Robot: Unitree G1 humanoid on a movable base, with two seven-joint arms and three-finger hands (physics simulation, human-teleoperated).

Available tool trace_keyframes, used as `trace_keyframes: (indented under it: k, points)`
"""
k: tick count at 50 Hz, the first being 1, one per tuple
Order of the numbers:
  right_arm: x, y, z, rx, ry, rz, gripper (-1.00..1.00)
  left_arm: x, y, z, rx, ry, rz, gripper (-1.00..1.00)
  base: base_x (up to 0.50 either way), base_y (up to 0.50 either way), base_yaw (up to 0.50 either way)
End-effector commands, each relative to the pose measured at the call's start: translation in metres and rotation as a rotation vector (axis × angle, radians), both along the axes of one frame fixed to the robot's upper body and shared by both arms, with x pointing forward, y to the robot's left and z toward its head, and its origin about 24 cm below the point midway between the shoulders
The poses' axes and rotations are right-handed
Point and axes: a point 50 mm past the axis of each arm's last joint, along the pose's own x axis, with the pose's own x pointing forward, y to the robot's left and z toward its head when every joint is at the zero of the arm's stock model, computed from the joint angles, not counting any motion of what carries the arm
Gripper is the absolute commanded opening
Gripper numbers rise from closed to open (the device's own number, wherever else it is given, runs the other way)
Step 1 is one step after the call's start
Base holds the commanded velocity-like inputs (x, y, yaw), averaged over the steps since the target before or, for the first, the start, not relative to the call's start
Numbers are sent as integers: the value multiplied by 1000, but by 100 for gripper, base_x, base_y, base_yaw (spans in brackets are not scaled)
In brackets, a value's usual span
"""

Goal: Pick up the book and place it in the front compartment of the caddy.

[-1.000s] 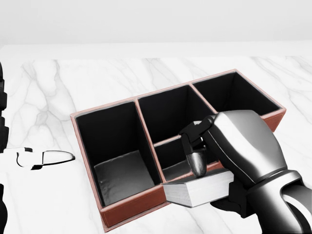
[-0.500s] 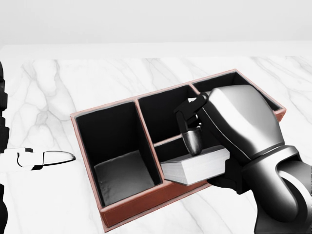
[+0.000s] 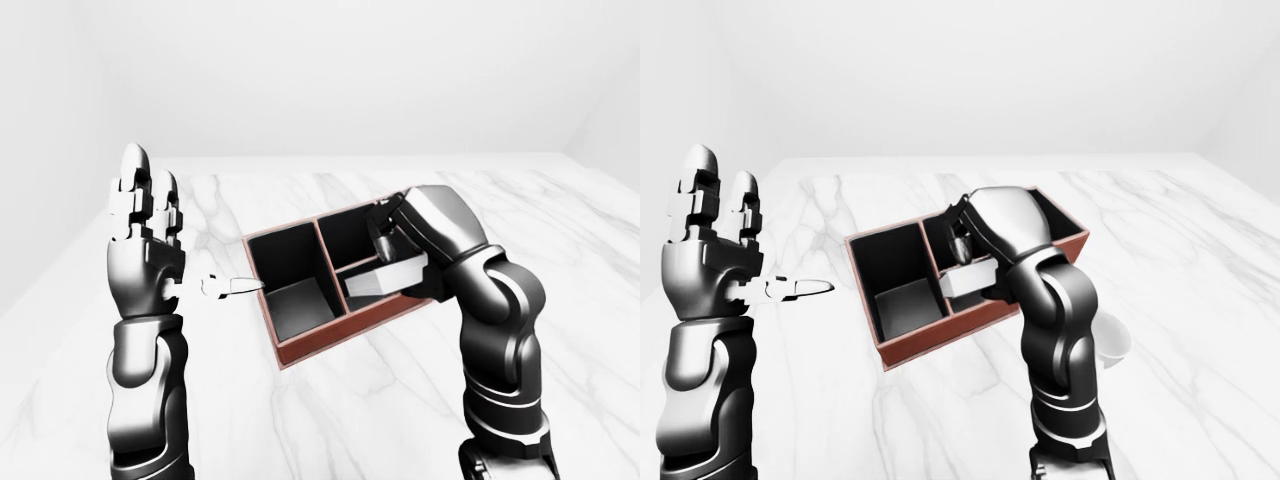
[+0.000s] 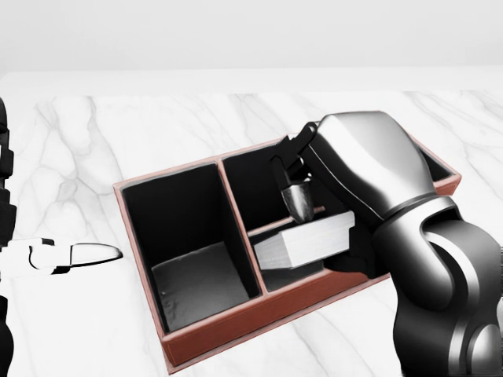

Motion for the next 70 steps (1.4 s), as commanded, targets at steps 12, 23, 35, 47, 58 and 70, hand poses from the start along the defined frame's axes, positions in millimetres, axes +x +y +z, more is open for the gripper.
trace_keyframes:
  k: [12, 23, 35, 47, 58, 70]
  points:
    - [31, 9, 6, -27, 51, 7, -100, 1, 0, 0, -2, 0, 1, 100, 0, 0, 0]
    - [43, 8, 9, -32, 58, -1, -100, 1, 1, 0, -2, 0, 3, 100, 0, 0, 0]
    - [52, 6, 10, -27, 59, -19, -100, 1, 1, -1, -1, 4, 4, 100, 0, 0, 0]
    - [59, 7, 13, -17, 51, -24, -100, 2, 1, -1, -1, 8, 6, 100, 0, 0, 0]
    - [61, 9, 14, -3, 36, -21, -100, 1, 1, 0, 0, 3, 6, 100, 0, 0, 0]
    - [68, 7, 16, 29, 2, -40, -100, 1, 1, 0, -1, 0, 6, 100, 0, 0, 0]
